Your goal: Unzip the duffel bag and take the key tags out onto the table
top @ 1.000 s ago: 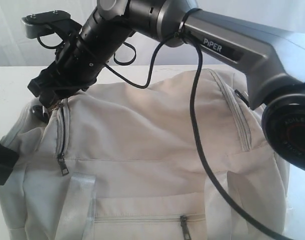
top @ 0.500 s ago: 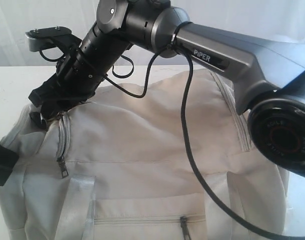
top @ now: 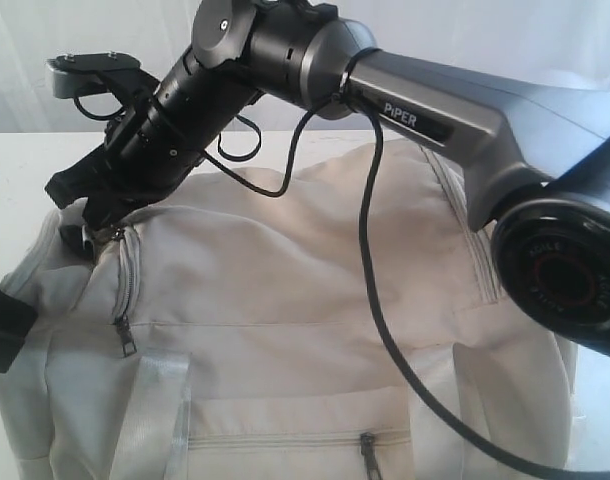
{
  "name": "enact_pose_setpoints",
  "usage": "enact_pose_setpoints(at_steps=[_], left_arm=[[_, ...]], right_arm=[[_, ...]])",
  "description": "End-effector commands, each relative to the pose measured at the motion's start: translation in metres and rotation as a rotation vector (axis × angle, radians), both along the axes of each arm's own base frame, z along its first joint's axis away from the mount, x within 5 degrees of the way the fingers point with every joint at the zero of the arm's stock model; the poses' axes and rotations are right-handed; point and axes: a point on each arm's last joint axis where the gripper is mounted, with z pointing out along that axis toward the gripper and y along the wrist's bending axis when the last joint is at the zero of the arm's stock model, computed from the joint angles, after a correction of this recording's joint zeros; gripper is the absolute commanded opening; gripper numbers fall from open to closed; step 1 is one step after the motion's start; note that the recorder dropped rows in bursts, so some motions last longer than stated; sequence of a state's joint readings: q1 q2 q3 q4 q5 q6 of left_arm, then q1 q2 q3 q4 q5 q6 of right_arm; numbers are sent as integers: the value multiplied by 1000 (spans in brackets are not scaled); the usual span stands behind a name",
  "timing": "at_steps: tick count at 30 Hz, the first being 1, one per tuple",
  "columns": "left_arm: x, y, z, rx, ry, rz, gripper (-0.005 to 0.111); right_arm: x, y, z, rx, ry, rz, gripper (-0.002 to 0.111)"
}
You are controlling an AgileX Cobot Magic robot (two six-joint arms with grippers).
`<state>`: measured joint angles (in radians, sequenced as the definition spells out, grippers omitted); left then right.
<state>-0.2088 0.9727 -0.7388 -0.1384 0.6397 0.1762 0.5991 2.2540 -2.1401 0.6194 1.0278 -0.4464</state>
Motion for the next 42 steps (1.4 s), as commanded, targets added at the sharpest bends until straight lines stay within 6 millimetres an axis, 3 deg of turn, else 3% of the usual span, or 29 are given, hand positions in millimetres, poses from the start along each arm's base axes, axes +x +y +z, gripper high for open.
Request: enact_pose_setpoints(at_steps=[1, 11, 34, 42], left_arm=[[-7, -1, -4, -4, 62, -14, 0], [-7, -1, -4, -4, 62, -14, 0], [-9, -1, -4, -1, 81, -19, 0], [-14, 1, -1, 6, 77, -10, 0]], right_arm=[[6, -9, 12, 22, -36, -30, 0], [19, -25, 36, 87, -146, -126, 0], [57, -23, 9, 144, -323, -293, 0], [73, -44, 11, 149, -367, -363, 0]])
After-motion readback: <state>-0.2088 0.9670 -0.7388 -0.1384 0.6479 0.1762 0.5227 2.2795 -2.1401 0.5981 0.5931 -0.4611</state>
